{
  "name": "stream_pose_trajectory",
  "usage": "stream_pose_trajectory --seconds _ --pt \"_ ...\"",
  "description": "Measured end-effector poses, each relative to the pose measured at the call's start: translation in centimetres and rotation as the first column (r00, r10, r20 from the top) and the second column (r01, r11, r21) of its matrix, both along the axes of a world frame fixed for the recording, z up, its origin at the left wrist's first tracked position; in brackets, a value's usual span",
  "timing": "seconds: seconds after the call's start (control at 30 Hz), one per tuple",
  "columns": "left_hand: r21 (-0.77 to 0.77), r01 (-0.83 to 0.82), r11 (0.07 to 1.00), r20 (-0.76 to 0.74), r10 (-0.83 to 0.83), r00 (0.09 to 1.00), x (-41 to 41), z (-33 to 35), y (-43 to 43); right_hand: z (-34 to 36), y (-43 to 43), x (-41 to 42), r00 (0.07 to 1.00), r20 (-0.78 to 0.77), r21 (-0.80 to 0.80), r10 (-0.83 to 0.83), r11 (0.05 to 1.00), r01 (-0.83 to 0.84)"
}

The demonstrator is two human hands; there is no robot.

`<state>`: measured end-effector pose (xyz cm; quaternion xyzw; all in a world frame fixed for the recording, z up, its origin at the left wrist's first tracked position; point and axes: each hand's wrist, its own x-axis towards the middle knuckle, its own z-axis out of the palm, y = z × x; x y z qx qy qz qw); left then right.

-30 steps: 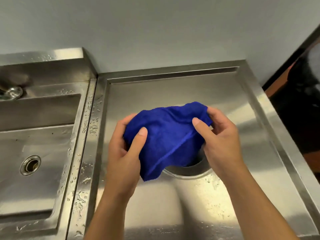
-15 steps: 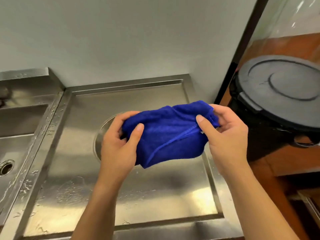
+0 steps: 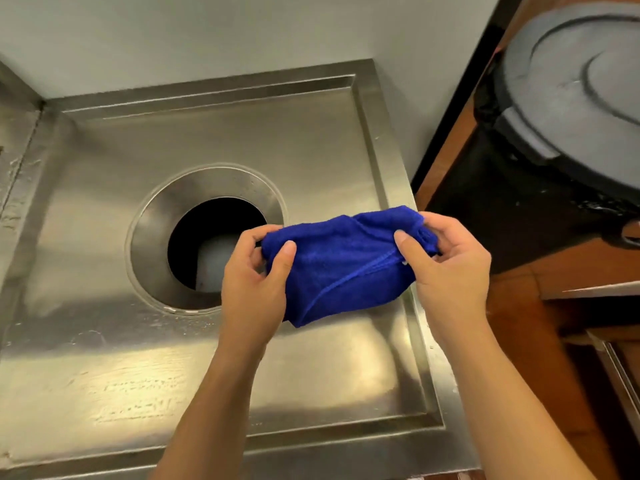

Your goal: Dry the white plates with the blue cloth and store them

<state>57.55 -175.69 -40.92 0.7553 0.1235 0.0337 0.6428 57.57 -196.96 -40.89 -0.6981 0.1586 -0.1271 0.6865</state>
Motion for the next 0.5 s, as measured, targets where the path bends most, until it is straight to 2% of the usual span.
stream_pose_trajectory --seconds 0.3,0.43,0.5 --pt "0.275 0.003 0.961 -0.164 0.043 0.985 1.7 -8.7 0.5 -9.4 1.4 1.1 0.981 -0.193 -0.162 0.011 0.986 -0.042" --pt "0.466 0.054 0.883 -0.175 0.033 0.984 1.4 -9.9 0.9 -10.4 2.0 0.8 0.966 -0.258 -0.3 0.011 0.949 -0.091" --pt "0.582 0.038 0.812 -0.145 0.058 0.988 1.6 -9.9 1.0 -10.0 2.3 0.9 0.97 -0.24 -0.393 -0.031 0.917 -0.068"
